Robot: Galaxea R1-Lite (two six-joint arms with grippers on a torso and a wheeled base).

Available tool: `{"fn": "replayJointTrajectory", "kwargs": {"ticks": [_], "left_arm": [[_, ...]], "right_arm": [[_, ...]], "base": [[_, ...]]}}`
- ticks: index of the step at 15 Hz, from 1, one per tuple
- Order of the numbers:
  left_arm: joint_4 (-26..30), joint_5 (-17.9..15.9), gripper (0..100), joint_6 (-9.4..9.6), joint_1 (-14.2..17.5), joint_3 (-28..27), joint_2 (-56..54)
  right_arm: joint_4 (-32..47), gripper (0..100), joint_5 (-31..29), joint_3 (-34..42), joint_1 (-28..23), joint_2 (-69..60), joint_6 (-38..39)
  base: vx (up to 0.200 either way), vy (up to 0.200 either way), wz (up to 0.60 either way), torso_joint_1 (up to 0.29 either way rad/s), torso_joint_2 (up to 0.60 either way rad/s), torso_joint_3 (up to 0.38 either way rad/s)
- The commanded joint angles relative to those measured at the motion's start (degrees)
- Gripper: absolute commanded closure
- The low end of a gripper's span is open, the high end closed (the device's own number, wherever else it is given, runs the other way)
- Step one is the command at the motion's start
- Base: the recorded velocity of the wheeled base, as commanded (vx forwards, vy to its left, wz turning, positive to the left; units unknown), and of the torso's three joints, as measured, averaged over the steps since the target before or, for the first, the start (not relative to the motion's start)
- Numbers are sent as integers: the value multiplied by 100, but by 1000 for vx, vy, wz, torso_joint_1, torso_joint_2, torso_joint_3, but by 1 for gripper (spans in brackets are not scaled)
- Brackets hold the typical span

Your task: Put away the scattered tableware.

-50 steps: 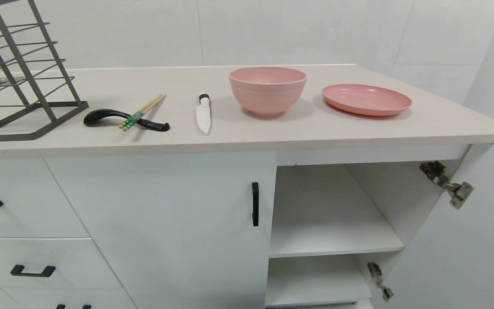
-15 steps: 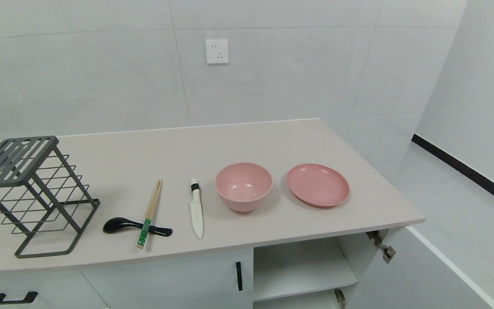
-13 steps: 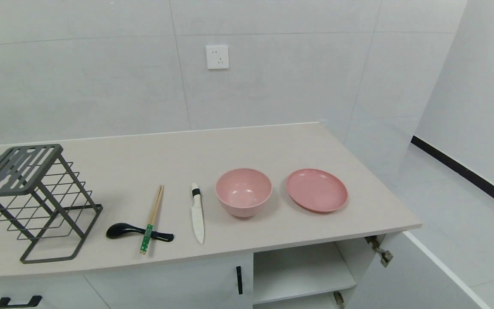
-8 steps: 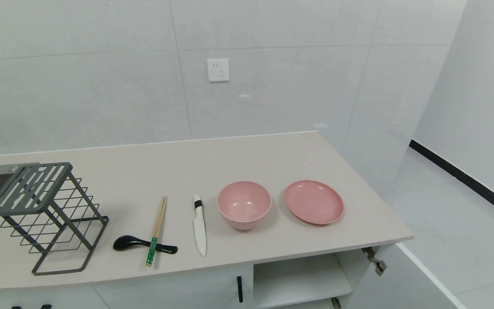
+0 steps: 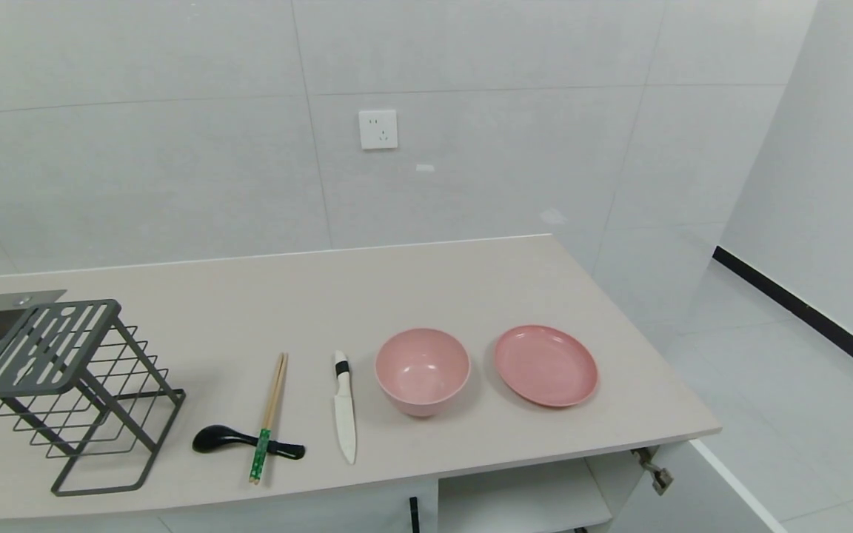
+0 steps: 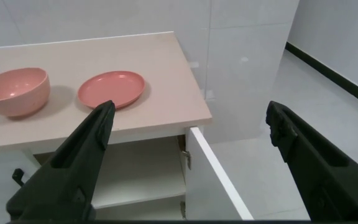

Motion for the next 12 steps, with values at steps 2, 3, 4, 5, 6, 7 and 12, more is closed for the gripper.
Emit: {"fn": "replayJointTrajectory", "kwargs": {"ticks": [2,3,4,5,6,7,12], "left_arm": [[-8,-2,0,16,4,0,7],[1,-2,0,34,4,0,7],[1,-2,0,60,4,0,7],[1,-11,0,78,4,0,7],[1,-46,0,69,4,0,7],[1,-64,0,78,4,0,7],[1,-64,0,69,4,0,7]], "right_arm": [[-7,0,0,1,1,6,0],[-7,0,0,1,1,6,0],[-7,0,0,1,1,6,8],[-7,0,0,1,1,6,0],[-7,0,18,1,1,6,-35],[-15,0,9,1,-8,6,-88],[-376,0,18,10,1,6,-44]], "base": [[0,0,0,137,-271,-139],[0,0,0,168,-364,-173],[0,0,0,66,-119,-71],[0,0,0,0,0,0],[0,0,0,0,0,0],[0,0,0,0,0,0],[0,0,0,0,0,0]]}}
